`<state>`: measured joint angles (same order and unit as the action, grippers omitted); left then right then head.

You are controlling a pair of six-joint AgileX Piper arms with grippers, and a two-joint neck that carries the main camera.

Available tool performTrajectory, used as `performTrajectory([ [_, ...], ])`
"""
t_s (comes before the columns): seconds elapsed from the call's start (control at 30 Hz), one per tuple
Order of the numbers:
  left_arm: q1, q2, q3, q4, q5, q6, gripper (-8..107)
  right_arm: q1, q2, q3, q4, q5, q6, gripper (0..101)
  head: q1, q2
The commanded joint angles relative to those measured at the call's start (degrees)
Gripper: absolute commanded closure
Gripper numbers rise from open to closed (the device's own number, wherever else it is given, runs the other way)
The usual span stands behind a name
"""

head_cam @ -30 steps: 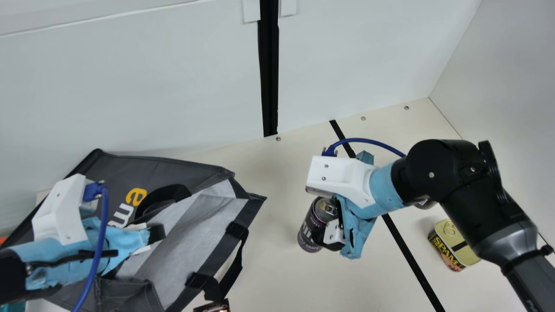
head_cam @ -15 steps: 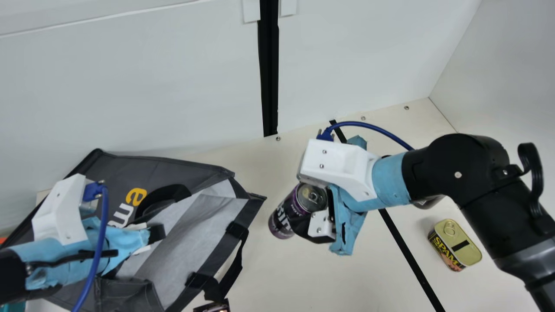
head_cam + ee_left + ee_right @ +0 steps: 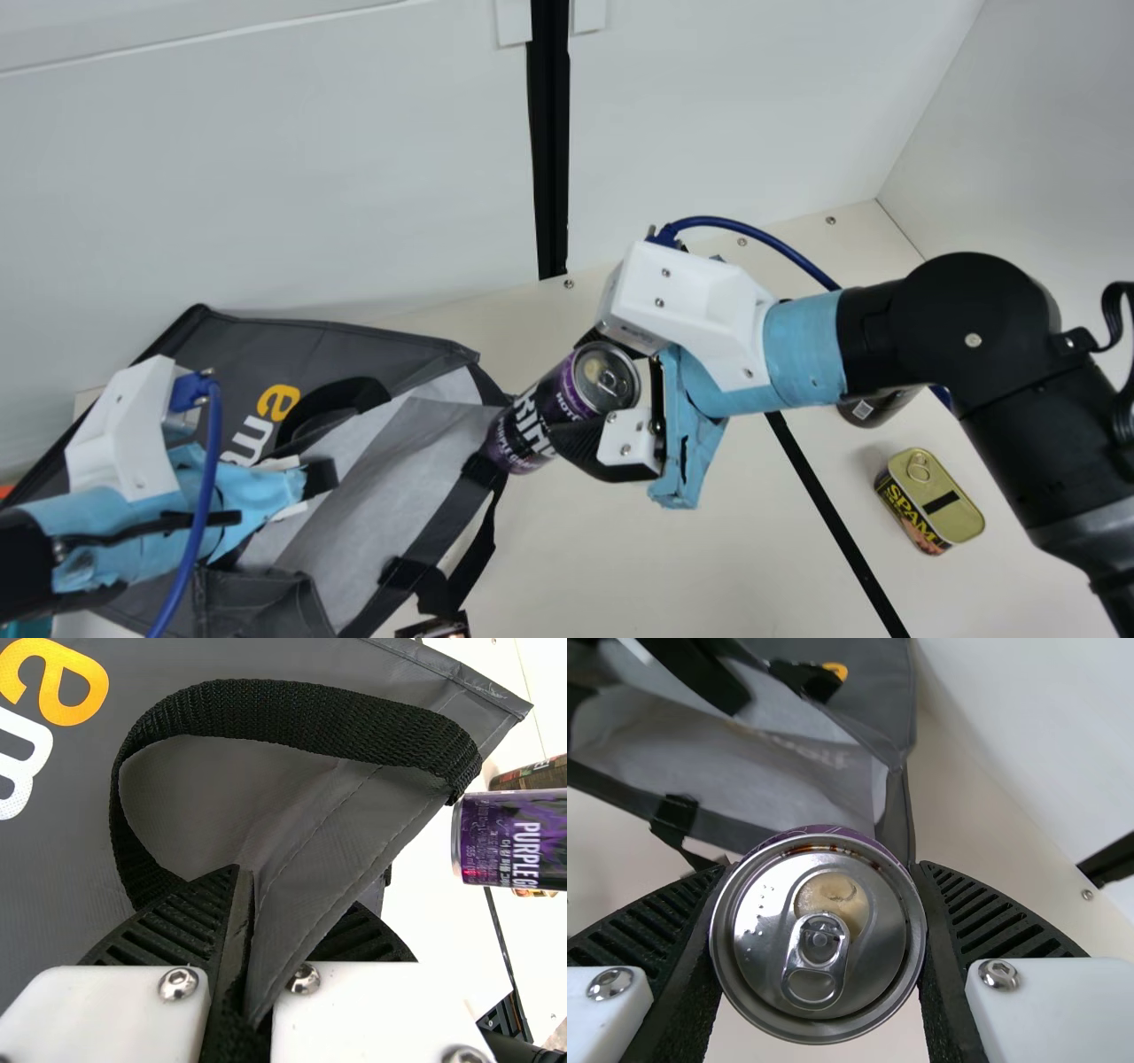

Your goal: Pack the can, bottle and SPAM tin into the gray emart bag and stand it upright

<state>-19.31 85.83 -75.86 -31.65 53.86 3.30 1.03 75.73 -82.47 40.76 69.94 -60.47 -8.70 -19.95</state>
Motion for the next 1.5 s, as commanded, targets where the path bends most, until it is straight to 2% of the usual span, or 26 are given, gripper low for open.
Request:
performTrajectory([
  [0.0, 0.0, 0.0, 0.0, 0.0, 0.0, 0.0, 107, 0.18, 0.01, -0.12, 1.67, -0.04, 0.07, 101, -1.3, -0.05],
  [0.27, 0.0, 0.0, 0.0, 0.0, 0.0, 0.0, 107, 0.79, 0.19, -0.18, 5.66, -0.09, -0.14, 101, -1.3, -0.05],
  [0.33, 0.0, 0.0, 0.0, 0.0, 0.0, 0.0, 107, 1.64, 0.34, 0.4, 6.13, -1.11, -0.14, 101, -1.3, -0.05],
  [0.93, 0.0, 0.0, 0.0, 0.0, 0.0, 0.0, 107, 10.79, 3.53, 5.26, 8.14, -13.33, -0.58, 101, -1.3, -0.05],
  [1.47, 0.0, 0.0, 0.0, 0.0, 0.0, 0.0, 107, 16.44, 10.17, 9.03, 12.41, -24.19, -7.61, 101, -1.3, -0.05],
])
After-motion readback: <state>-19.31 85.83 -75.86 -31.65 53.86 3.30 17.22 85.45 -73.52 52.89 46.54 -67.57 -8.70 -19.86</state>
